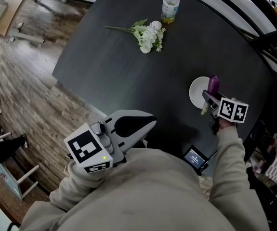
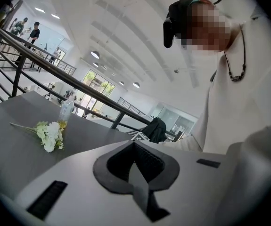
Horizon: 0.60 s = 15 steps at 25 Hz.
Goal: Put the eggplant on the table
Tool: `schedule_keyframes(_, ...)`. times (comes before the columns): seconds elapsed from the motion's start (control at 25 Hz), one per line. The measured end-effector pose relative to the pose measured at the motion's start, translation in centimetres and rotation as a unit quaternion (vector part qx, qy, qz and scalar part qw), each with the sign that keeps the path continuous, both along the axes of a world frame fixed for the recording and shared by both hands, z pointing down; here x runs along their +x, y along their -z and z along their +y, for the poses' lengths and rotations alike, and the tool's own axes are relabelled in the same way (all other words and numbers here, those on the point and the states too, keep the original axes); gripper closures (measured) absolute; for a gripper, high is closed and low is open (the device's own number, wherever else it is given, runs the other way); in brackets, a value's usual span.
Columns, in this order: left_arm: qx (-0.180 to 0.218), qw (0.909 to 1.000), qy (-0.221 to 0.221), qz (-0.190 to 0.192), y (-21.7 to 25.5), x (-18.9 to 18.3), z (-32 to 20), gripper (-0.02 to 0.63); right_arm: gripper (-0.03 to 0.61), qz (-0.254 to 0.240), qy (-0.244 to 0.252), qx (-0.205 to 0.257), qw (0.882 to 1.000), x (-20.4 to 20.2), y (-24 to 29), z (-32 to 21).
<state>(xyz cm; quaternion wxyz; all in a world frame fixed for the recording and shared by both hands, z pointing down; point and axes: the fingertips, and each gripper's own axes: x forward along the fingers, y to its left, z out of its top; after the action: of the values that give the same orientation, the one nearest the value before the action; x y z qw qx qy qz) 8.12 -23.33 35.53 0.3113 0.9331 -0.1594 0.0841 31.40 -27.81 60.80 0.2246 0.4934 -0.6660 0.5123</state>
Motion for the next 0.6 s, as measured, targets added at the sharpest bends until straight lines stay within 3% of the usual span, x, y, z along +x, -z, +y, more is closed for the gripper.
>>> schedule_keyframes(0.6,-0.009,0.9999,0.011,-0.002,-0.4,-1.0,0.9,0.609,0.337,0.055,0.020,-0.061,0.996,0.4,-5.6,0.5)
